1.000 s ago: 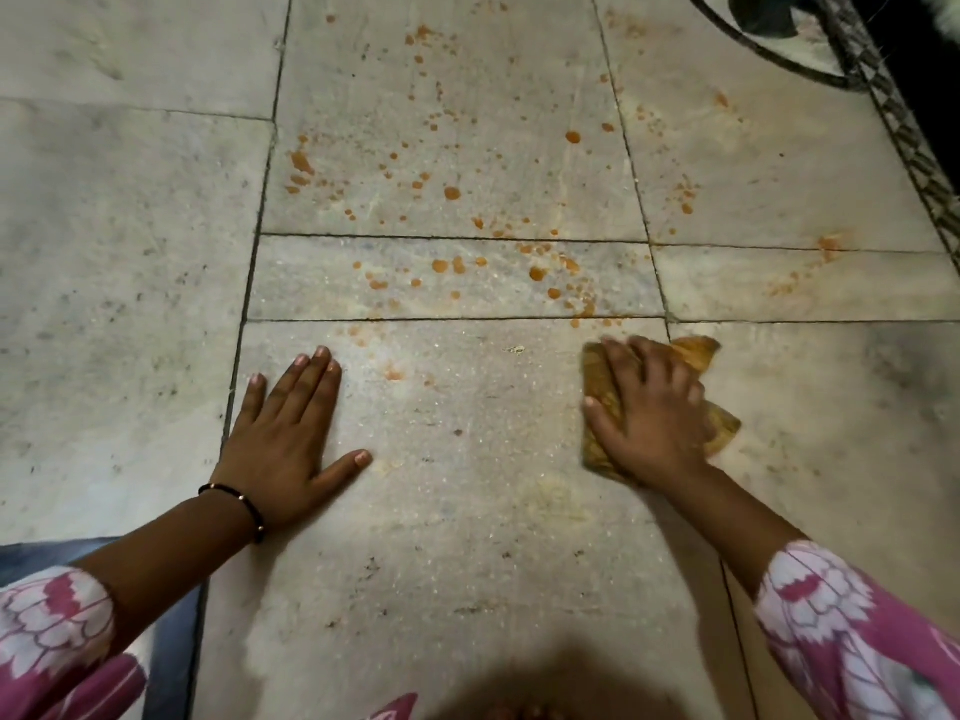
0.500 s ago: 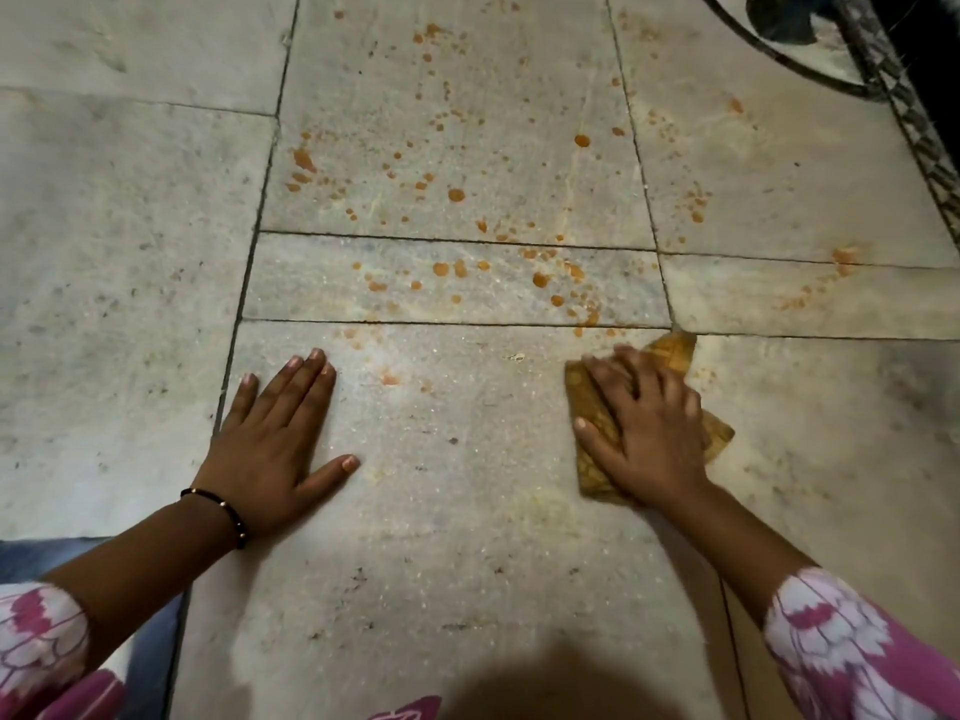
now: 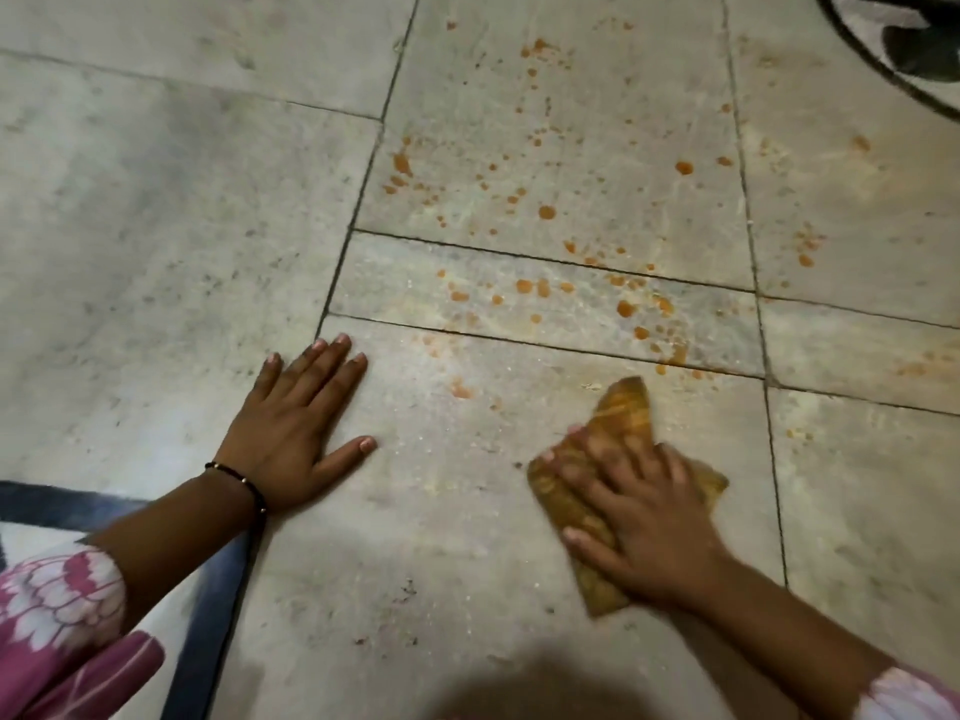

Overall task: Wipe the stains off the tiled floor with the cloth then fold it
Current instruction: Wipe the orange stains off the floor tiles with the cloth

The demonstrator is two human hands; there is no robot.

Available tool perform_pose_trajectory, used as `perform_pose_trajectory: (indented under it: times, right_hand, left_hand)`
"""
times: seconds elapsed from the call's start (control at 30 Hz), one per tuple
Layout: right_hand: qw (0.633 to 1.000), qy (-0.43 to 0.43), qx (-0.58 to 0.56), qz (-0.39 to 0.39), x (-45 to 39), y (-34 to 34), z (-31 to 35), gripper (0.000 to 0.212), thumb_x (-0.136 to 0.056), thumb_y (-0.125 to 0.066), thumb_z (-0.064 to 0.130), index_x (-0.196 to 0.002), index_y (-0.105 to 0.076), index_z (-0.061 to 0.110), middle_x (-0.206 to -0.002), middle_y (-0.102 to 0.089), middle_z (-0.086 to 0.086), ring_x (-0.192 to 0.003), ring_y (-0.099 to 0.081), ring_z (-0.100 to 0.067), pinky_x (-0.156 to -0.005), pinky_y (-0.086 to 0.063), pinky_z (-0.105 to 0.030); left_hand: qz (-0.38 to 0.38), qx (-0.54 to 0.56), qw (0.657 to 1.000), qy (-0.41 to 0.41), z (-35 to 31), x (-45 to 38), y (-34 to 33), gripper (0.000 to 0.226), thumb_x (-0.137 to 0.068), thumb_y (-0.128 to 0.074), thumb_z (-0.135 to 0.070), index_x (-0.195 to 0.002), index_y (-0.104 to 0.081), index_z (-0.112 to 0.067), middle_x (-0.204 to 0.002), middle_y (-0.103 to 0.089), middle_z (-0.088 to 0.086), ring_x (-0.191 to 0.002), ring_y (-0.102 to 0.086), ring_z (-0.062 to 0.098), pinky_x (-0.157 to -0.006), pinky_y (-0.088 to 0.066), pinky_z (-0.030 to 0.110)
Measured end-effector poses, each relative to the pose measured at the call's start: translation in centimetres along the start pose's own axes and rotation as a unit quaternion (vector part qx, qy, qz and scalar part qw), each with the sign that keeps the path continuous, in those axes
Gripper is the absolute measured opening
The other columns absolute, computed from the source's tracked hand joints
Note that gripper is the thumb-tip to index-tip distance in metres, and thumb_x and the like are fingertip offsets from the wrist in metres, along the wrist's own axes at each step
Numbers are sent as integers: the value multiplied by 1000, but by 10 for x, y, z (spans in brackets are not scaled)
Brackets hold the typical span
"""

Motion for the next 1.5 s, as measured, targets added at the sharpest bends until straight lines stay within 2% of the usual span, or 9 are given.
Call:
perform_pose_trajectory:
  times: [0.1, 0.23, 0.4, 0.57, 0.73, 0.9, 1.07, 1.2, 1.5]
  right_hand:
    - [997, -76, 4, 27, -48, 24, -47, 66, -85, -5, 70, -146, 0, 44, -157, -14, -3, -135, -26, -41, -102, -24, -60]
    - [998, 43, -4, 54, -80, 30, 7, 65, -87, -9, 64, -138, 27, 43, -152, 29, 5, -142, 11, -38, -109, 9, -55]
    - [977, 211, 15, -21, -115, 33, 93, 66, -85, -25, 57, -147, -13, 38, -158, -13, 1, -142, -6, -34, -106, 1, -60]
    - [997, -48, -3, -54, -157, 54, -23, 66, -83, -21, 62, -146, -17, 43, -154, -24, -3, -133, -22, -36, -100, -24, -62]
    - [999, 30, 11, -40, -93, 30, 50, 63, -83, -38, 55, -143, -35, 35, -139, -48, -7, -121, -36, -37, -88, -39, -65]
    - [995, 77, -45, -42, -178, 56, 68, 60, -94, -32, 47, -145, -2, 47, -156, -17, -2, -137, -15, -33, -105, -15, -63]
    - [990, -103, -35, -86, -155, 54, -23, 58, -90, -25, 54, -146, -13, 45, -149, -28, -10, -129, -24, -39, -100, -22, -58]
    - [997, 18, -16, -69, -114, 34, 71, 57, -84, -38, 50, -139, -41, 35, -137, -50, -10, -117, -34, -37, -93, -31, -63]
    - [996, -42, -40, -67, -147, 53, -13, 57, -91, -18, 55, -146, -4, 48, -153, -20, -8, -133, -14, -32, -103, -15, -57]
  left_hand:
    - [-5, 13, 1000, 26, 7, -1, -2, 84, -83, -25, -71, -150, -20, -20, -158, -15, 3, -144, -15, 23, -116, -8, 47]
    - [-2, 12, 1000, 25, 5, -1, -1, 83, -84, -26, -69, -150, -19, -20, -158, -14, 3, -145, -14, 23, -116, -7, 45]
    - [-5, 6, 1000, 27, 5, 0, -2, 83, -85, -25, -69, -150, -19, -18, -158, -13, 4, -145, -13, 21, -116, -7, 45]
    - [-6, 9, 1000, 26, 6, 0, -4, 82, -85, -28, -68, -150, -20, -17, -159, -12, 3, -145, -11, 20, -117, -8, 46]
    - [-10, 9, 999, 30, 3, -2, -2, 82, -85, -29, -67, -150, -21, -17, -158, -13, 4, -146, -11, 21, -116, -11, 50]
    - [-17, 19, 999, 26, 3, -2, -3, 81, -86, -31, -65, -150, -19, -17, -159, -12, 4, -146, -9, 20, -116, -10, 50]
    - [-18, 24, 999, 43, -2, -3, -1, 81, -87, -29, -65, -150, -19, -15, -158, -14, 6, -146, -9, 22, -116, -8, 51]
    - [-14, 19, 998, 58, -11, -7, -4, 84, -88, -27, -64, -150, -16, -10, -158, -12, 9, -146, -8, 23, -116, -6, 50]
    - [-21, 16, 998, 59, -12, -6, -4, 82, -89, -24, -64, -150, -15, -10, -159, -12, 9, -146, -8, 22, -117, -4, 48]
Point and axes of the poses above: each hand's wrist, its own x-axis away from the middle knuckle, its own y-axis out of the back of the hand, z = x × y, the point moved 6 cm from there along -x, towards the middle knuckle
